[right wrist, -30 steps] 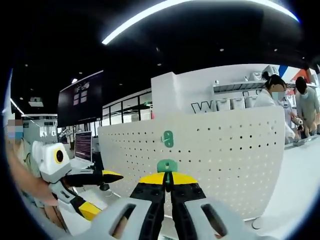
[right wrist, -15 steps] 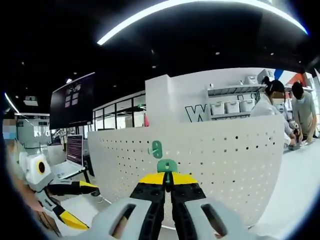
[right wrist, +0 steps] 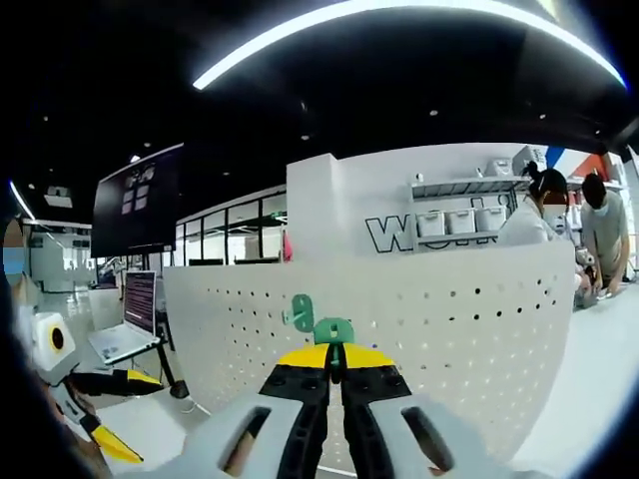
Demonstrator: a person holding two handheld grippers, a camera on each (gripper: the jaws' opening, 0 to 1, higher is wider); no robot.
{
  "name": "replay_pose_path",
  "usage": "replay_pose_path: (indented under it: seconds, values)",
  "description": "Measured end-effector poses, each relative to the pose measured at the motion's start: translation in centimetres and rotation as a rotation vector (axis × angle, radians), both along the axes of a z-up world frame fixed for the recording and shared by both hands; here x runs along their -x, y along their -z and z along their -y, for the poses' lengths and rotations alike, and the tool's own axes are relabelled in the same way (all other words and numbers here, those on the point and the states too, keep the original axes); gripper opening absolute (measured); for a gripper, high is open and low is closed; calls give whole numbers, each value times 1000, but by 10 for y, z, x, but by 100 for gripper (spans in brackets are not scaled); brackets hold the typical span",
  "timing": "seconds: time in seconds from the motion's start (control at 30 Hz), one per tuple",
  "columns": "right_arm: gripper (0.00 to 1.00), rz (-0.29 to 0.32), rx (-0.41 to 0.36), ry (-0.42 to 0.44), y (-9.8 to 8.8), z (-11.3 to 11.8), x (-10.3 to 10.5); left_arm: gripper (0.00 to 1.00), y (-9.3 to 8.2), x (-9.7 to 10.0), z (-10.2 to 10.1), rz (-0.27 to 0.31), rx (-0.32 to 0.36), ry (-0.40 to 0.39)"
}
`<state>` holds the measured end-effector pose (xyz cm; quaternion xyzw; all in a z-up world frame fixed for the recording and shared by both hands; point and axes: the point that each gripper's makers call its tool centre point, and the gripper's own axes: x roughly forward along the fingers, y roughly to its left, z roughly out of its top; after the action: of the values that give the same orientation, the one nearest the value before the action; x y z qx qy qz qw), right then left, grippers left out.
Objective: Insert the hook assembly into the mounting plate slot until the hook locks in place.
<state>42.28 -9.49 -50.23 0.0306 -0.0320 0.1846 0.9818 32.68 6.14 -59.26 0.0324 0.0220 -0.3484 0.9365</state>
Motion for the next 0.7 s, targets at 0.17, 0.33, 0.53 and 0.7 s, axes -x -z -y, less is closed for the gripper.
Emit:
replay_pose_path:
  seconds: [0.17,0.33,0.53,0.7]
  values:
    - [1,10,3,0,-4,-6,-9,75,0,2,-5,0,4,-16]
    - [1,13,2,14,-4,-8,-17,75,-1,4,-12,1,3,-33]
    - [1,20,-5,35,-8,-6,-27,75,-1,6,-19,-7,16,-56]
    - [1,30,1,43,-11,-8,-34,75,-1,6,-22,-5,19,-65]
